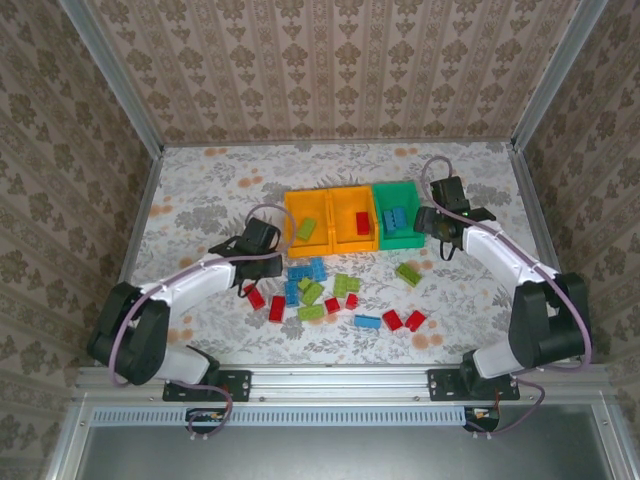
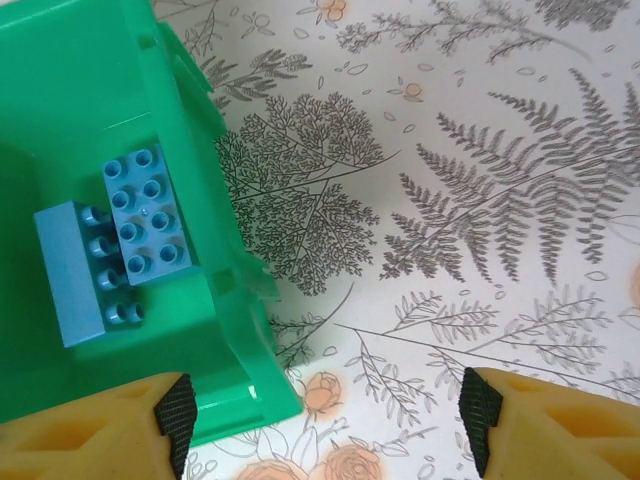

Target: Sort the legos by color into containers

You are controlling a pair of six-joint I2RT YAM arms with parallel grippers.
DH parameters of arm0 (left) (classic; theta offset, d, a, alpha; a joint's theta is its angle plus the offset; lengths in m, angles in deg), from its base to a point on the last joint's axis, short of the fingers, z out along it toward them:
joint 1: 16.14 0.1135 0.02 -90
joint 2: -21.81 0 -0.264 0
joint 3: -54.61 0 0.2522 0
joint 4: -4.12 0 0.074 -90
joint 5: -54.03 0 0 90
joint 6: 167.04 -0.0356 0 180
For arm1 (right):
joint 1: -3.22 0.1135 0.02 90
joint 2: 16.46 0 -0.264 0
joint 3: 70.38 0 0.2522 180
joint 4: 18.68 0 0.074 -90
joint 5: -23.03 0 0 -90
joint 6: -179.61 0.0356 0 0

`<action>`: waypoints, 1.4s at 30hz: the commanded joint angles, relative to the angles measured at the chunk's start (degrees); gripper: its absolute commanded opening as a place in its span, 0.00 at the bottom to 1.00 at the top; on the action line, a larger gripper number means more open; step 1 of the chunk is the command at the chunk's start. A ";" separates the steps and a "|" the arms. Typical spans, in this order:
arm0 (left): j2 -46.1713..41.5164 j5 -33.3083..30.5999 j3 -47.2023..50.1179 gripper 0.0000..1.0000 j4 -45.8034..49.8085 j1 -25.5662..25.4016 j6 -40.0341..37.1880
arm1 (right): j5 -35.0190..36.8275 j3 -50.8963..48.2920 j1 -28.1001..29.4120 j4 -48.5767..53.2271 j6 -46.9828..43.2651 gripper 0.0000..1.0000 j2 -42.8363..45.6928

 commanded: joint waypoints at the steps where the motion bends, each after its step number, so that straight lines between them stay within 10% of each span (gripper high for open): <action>1: -4.18 -1.28 -3.87 0.27 1.46 -0.28 0.40 | -2.40 0.23 -0.27 -2.31 -2.91 0.71 -3.74; 25: 43.38 29.92 -63.65 0.28 -3.71 -14.22 -7.19 | -12.54 -16.00 -0.27 3.20 8.26 0.72 13.73; 42: 54.81 30.65 -76.00 0.56 0.14 -13.87 -2.60 | -19.31 -15.84 5.31 3.92 -1.96 0.77 10.39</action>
